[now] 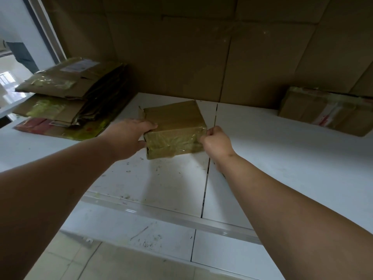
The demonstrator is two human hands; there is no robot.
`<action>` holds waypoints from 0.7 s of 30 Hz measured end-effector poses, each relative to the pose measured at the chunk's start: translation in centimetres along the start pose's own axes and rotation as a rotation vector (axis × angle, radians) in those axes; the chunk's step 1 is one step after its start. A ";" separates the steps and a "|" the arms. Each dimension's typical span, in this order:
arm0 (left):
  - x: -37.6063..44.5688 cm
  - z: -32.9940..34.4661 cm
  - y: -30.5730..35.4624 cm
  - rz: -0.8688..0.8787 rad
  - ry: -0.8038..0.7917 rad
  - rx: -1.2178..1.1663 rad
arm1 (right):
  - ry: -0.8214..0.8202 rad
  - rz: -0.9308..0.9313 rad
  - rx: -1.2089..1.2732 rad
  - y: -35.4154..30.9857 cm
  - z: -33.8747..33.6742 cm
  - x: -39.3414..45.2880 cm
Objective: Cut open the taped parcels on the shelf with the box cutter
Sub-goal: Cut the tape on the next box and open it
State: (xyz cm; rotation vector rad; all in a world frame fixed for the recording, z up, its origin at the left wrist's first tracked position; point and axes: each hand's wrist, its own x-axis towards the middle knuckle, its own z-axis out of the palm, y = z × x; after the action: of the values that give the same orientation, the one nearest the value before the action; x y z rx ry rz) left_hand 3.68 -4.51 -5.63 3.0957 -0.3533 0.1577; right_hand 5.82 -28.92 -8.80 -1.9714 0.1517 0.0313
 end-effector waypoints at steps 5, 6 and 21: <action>0.3 -0.6 0.0 -0.018 -0.089 0.004 | 0.038 -0.017 -0.059 0.1 0.1 0.2; 0.3 -0.7 0.1 -0.019 -0.097 0.007 | 0.049 -0.017 -0.067 0.0 0.2 0.3; -0.2 -1.4 2.3 -0.073 -0.104 0.175 | -0.102 0.148 0.032 -1.7 -0.4 0.2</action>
State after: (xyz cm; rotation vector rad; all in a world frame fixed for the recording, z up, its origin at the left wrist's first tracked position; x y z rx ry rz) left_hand 2.80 -6.70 -4.25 3.2922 -0.2411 0.0270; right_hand 6.20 -28.67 -7.08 -1.9188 0.2295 0.2234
